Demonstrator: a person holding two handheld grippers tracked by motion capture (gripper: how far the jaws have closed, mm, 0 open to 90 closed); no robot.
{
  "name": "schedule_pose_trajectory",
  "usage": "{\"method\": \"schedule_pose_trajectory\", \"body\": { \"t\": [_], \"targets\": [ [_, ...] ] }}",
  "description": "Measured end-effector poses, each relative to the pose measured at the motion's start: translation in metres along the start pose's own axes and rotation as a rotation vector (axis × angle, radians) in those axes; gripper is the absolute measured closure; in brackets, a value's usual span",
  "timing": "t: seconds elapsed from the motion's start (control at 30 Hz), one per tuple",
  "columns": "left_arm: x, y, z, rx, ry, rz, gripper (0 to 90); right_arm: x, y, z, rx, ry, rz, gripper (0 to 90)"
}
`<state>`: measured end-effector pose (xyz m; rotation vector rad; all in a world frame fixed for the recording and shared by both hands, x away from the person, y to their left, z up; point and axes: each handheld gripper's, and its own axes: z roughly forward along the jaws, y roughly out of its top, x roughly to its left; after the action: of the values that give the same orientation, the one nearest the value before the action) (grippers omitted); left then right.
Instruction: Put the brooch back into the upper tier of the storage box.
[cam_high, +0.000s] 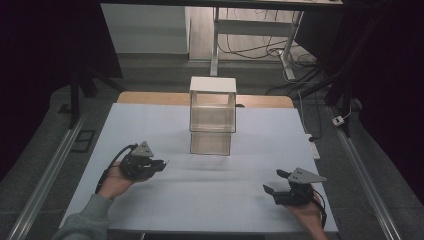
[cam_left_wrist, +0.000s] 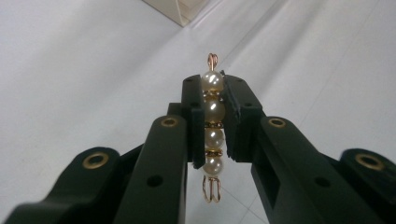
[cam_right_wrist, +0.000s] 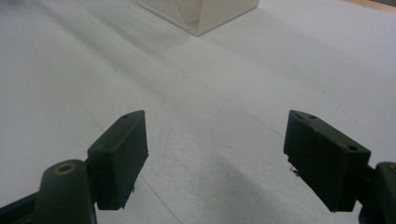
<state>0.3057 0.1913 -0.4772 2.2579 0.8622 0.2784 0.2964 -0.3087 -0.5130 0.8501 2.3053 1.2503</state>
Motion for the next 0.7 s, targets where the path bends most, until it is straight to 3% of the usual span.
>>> {"method": "schedule_pose_trajectory", "body": {
  "t": [0.7],
  "targets": [
    [-0.002, 0.005, -0.022, -0.136, 0.044, -0.039, 78.7, 0.000, 0.000, -0.001, -0.001, -0.007, -0.003, 21.2]
  ]
}}
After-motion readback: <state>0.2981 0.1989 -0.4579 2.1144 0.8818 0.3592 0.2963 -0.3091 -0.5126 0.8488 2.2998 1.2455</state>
